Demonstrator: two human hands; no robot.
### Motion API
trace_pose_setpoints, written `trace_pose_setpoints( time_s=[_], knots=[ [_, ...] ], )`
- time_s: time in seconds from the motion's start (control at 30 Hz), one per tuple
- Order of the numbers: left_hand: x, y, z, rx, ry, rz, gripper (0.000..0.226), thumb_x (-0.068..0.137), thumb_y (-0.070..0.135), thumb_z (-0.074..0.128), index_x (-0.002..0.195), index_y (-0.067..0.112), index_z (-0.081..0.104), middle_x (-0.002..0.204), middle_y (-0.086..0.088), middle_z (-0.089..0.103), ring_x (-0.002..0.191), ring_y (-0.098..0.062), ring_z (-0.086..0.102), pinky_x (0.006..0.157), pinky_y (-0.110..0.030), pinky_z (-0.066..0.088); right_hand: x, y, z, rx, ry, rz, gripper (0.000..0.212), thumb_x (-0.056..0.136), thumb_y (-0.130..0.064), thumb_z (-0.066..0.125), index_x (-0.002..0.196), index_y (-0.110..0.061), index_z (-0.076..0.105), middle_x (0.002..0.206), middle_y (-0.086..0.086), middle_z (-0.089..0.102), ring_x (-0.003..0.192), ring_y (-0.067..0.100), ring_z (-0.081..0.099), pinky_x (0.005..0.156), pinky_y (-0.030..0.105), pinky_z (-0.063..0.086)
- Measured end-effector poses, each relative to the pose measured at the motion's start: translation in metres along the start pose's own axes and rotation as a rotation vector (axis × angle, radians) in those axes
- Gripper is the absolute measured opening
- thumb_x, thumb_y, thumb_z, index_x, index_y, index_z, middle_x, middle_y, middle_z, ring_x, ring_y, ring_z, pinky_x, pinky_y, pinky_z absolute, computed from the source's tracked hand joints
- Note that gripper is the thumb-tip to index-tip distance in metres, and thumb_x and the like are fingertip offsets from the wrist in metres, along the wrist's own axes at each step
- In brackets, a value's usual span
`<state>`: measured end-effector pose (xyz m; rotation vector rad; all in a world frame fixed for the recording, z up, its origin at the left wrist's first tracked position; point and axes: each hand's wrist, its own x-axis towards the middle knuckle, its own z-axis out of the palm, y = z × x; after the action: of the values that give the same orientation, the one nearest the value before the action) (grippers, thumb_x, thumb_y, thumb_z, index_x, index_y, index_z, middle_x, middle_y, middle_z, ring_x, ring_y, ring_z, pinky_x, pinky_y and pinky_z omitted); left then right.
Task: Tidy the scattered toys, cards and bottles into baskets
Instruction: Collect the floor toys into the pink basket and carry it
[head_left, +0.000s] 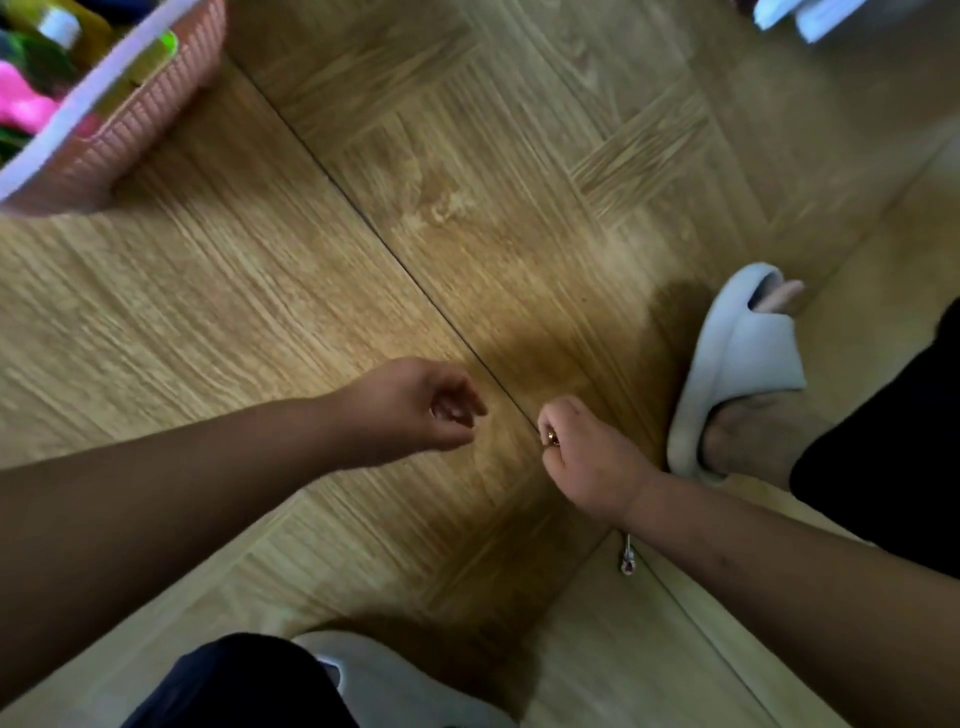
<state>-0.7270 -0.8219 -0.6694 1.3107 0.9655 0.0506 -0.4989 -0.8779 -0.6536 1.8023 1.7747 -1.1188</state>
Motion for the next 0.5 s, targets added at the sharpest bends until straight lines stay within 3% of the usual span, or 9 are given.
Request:
trace_pose_setpoints(
  time_s=[0.07,0.2,0.23,0.33,0.5],
  knots=[
    [0.005,0.007,-0.003,-0.301,0.002,-0.146,0.017,0.086,0.011,0.071,0.102,0.017,0.07,0.094,-0.003,0.073,0.086,-0.015,0.068,0.072,-0.023,0.054,-0.003,-0.003,-0.002,0.064,0.016,0.073,0.011,0.088,-0.021,0.051,0.084,-0.022,0.041,0.096,-0.002,0.046,0.073,0.019,0.051,0.066,0.035,0.043],
    [0.01,0.018,0.001,-0.524,-0.033,-0.268,0.02,0.093,0.006,0.051,0.099,0.005,0.07,0.095,-0.01,0.072,0.082,-0.017,0.062,0.07,-0.029,0.049,-0.027,0.031,0.006,-0.106,-0.09,0.38,0.035,0.089,-0.058,0.048,0.091,-0.024,0.056,0.09,-0.003,0.062,0.084,0.017,0.06,0.069,0.032,0.048],
    [0.01,0.019,0.004,-0.561,-0.038,-0.281,0.021,0.094,0.006,0.05,0.098,0.003,0.07,0.093,-0.011,0.071,0.081,-0.017,0.061,0.07,-0.03,0.049,-0.036,0.044,0.011,-0.181,-0.131,0.43,0.04,0.088,-0.061,0.047,0.085,-0.022,0.059,0.085,-0.003,0.063,0.084,0.018,0.062,0.069,0.031,0.049],
    [0.01,0.017,0.01,-0.549,-0.064,-0.298,0.021,0.095,0.008,0.05,0.099,0.003,0.07,0.091,-0.009,0.069,0.08,-0.017,0.06,0.07,-0.031,0.048,-0.058,0.076,0.025,-0.155,-0.262,0.546,0.039,0.081,-0.056,0.06,0.061,-0.023,0.058,0.064,-0.007,0.061,0.071,0.015,0.063,0.062,0.027,0.045],
    [0.011,0.01,0.013,-0.543,-0.04,-0.339,0.019,0.095,0.009,0.053,0.105,0.003,0.068,0.094,-0.008,0.069,0.082,-0.016,0.06,0.069,-0.028,0.049,-0.061,0.091,0.041,-0.006,-0.252,0.622,0.026,0.079,-0.043,0.066,0.065,-0.021,0.067,0.069,-0.005,0.065,0.071,0.011,0.063,0.058,0.024,0.041]
  ],
)
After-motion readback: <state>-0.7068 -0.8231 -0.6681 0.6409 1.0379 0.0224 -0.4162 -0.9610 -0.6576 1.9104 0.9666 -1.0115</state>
